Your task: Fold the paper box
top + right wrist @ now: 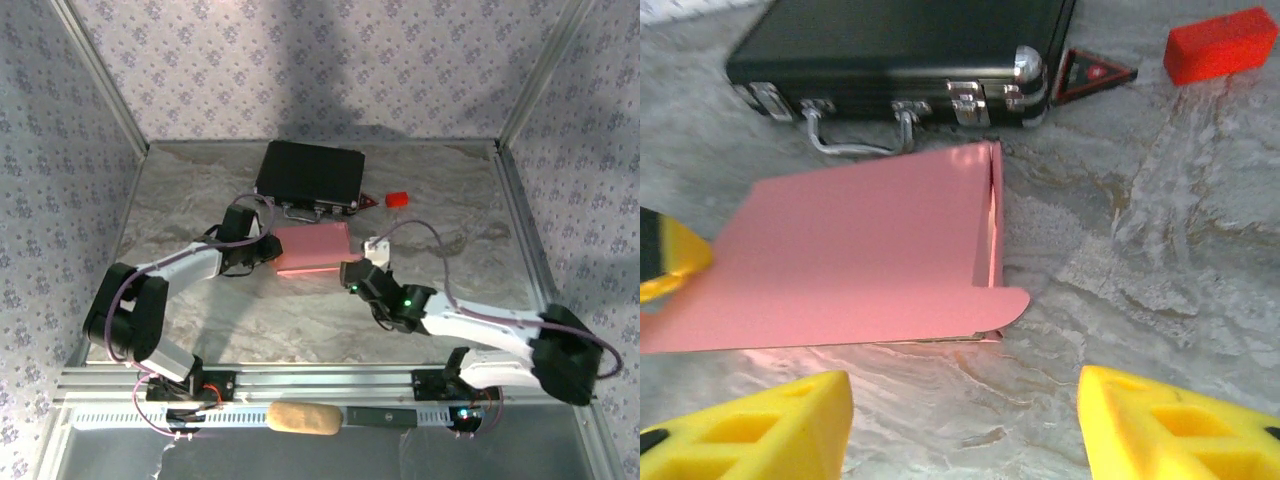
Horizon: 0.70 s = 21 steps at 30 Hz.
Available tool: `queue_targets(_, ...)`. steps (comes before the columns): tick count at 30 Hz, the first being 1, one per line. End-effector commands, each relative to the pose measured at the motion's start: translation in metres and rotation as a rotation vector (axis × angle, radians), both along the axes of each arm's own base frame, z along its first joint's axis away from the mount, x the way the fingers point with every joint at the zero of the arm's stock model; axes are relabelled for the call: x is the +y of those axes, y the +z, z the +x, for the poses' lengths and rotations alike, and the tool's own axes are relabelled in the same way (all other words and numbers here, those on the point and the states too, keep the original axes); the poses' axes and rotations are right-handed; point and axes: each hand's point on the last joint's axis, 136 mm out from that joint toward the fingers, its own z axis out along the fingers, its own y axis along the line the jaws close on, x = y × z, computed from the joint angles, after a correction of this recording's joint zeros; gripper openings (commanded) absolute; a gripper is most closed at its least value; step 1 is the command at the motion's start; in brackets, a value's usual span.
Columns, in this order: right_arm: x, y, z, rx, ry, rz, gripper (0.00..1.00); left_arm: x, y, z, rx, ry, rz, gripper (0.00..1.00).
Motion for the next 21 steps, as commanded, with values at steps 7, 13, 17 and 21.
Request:
queue_targets(7, -0.035, 0.009, 0.07, 0.312, 0.002, 0.117, 0.55, 0.0, -0.008, 0.0, 0.016, -0.013, 0.037, 0.2)
queue_targets(13, 0.008, -0.036, 0.103, 0.538, 0.128, 0.072, 0.44, -0.001, -0.009, 0.001, 0.023, -0.017, 0.039, 0.19)
queue_targets(17, 0.022, -0.061, 0.11, 0.61, 0.143, 0.054, 0.39, 0.0, -0.01, -0.001, 0.026, -0.021, 0.05, 0.19)
queue_targets(21, 0.028, -0.076, 0.105, 0.639, 0.152, 0.037, 0.35, 0.001, -0.014, -0.004, 0.033, -0.024, 0.054, 0.19)
